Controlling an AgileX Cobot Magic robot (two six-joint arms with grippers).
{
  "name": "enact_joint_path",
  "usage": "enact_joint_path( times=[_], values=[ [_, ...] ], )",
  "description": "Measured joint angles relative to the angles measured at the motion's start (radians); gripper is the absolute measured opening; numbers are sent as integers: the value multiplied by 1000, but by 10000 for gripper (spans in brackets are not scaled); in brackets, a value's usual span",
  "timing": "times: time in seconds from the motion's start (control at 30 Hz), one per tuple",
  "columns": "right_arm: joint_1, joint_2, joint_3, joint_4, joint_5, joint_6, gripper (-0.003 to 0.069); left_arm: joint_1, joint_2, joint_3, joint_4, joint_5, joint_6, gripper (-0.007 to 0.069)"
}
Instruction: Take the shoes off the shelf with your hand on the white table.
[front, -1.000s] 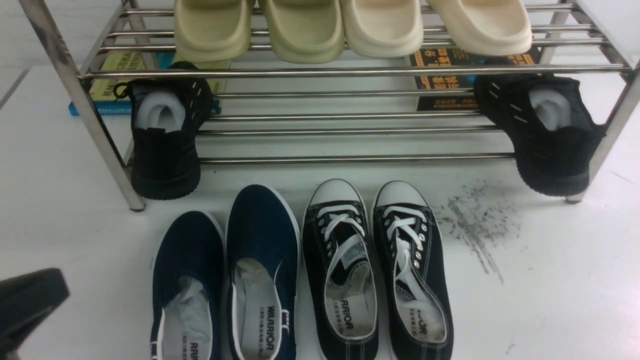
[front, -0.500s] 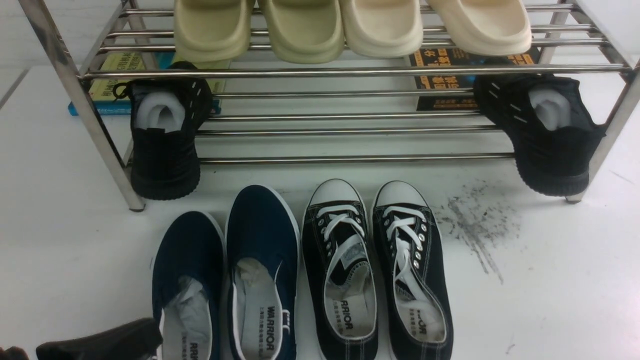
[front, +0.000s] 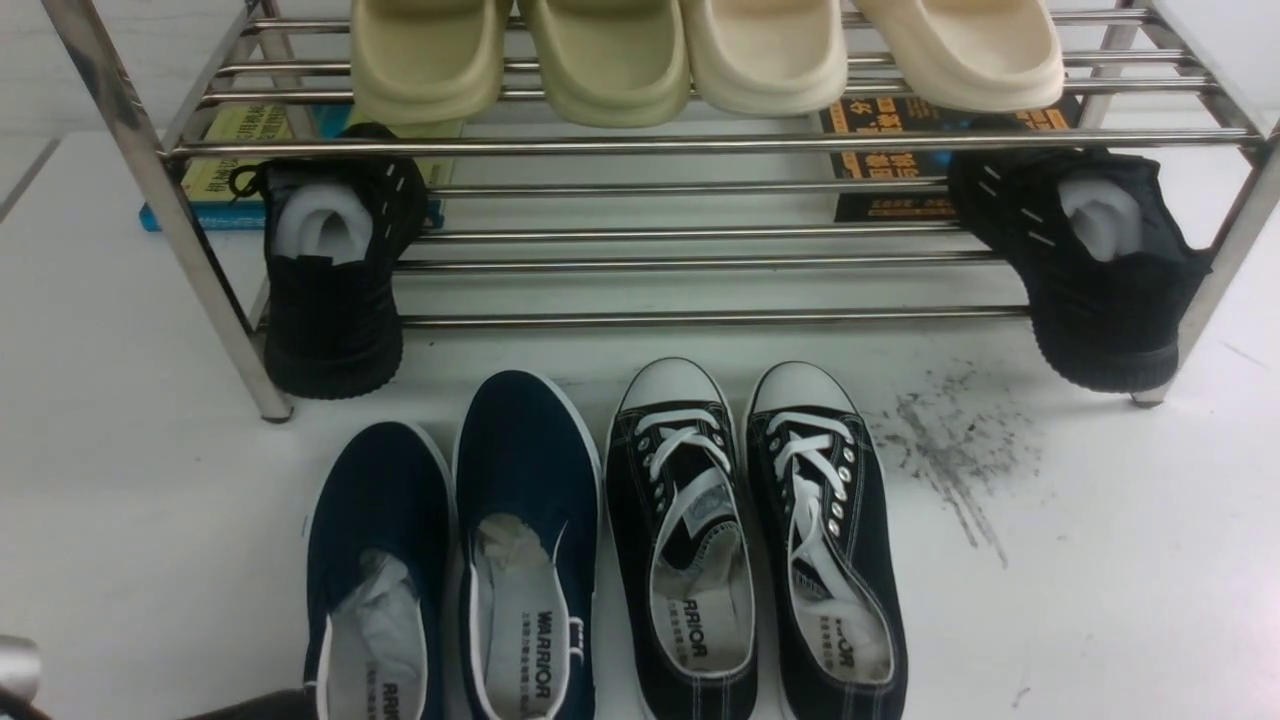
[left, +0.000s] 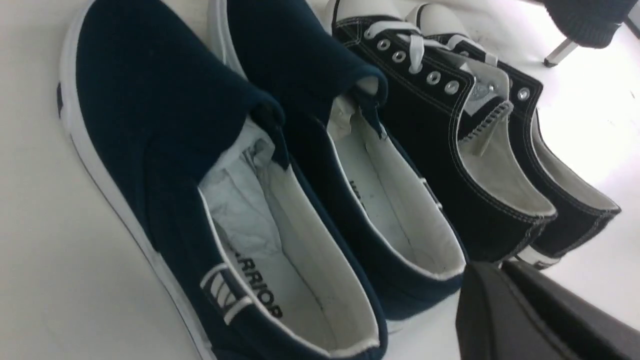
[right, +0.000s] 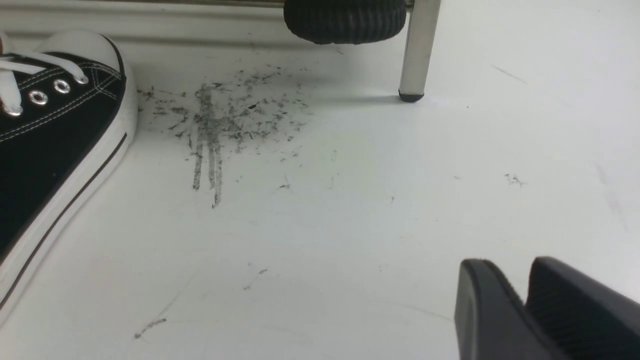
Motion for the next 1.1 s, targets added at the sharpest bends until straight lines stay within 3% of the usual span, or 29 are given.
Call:
enact_joint_path(
  times=[0.07, 0.1, 0.17, 0.67, 0.83, 1.1],
  values=[
    [0, 0, 0, 0, 0, 0, 157, 53, 0, 16, -52, -38, 72, 48],
    [0, 0, 0, 0, 0, 0, 161, 138, 0, 44, -120, -81, 159, 50],
    [0, 0, 0, 0, 0, 0, 164, 251, 0, 83, -156, -98, 217, 52],
    [0, 0, 0, 0, 0, 0, 181, 649, -244, 177, -70, 124, 181, 65],
    [0, 0, 0, 0, 0, 0, 186, 701, -310, 183, -62, 170, 208, 70],
    [0, 0, 0, 0, 0, 0, 197, 677, -312, 192, -62, 140, 224, 72]
  ],
)
